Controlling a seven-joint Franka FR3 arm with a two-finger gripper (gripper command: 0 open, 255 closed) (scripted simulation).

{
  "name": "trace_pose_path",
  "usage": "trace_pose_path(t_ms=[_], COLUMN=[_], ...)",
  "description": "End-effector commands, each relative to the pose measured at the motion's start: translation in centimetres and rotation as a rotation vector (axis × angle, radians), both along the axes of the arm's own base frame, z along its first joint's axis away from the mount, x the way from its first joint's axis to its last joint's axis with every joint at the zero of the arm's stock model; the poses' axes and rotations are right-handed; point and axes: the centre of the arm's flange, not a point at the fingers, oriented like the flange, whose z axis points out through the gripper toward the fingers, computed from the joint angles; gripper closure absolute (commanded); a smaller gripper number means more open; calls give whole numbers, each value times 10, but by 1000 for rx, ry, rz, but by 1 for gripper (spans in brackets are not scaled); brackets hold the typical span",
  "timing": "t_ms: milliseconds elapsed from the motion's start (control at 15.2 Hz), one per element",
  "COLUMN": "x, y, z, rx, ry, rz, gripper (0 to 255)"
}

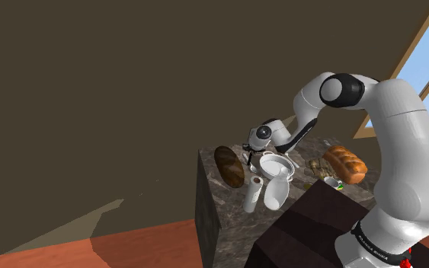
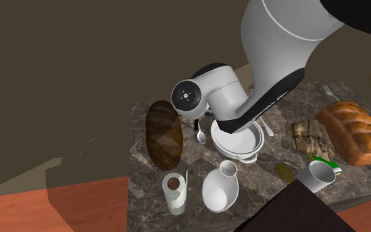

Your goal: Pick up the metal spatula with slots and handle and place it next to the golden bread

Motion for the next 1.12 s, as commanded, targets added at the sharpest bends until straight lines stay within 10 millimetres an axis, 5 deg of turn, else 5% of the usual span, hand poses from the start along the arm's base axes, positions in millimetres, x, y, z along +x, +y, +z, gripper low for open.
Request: trace_pose_path(t_ms=[0, 462, 1056], x=[0, 0, 0], y=[0, 0, 0], z=[0, 0, 47], rx=[0, 0, 0], ry=[0, 0, 0], rz=[0, 0, 0], gripper=[255, 255, 255])
